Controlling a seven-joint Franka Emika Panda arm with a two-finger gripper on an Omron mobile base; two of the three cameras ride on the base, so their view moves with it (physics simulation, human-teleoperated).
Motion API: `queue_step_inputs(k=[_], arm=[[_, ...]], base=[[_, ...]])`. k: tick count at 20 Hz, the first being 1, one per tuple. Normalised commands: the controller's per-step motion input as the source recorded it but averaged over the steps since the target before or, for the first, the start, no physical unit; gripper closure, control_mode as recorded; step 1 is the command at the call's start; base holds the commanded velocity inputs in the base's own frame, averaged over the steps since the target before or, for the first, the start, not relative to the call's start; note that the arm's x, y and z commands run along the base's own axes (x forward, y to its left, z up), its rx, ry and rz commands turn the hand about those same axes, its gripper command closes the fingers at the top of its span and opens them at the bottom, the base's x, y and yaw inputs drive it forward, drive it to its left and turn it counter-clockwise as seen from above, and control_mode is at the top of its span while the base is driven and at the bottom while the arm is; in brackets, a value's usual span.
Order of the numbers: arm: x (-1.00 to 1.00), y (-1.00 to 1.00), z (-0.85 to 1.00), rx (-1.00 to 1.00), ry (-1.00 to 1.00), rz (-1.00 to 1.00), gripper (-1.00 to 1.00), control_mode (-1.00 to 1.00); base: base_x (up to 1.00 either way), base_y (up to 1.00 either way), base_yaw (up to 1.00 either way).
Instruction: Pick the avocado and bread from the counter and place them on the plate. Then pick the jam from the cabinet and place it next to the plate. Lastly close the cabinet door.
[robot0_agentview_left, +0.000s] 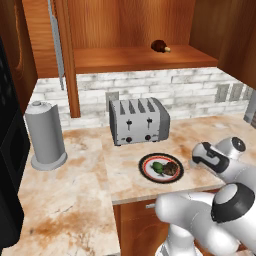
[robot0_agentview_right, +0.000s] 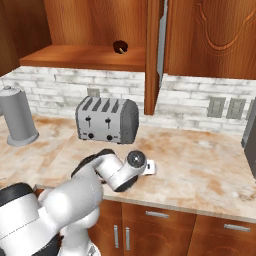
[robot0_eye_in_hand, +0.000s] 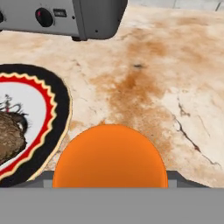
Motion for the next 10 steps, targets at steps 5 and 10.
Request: queue_step_inputs(k=[5, 10], arm=[[0.01, 0.00, -0.22, 0.12, 0.04, 0.05, 1.00, -1.00], [0.12, 0.00, -0.09, 0.01, 0.00, 0.03, 1.00, -1.00]], base=[[0.00, 0.00, 0.00], [0.00, 0.00, 0.00]])
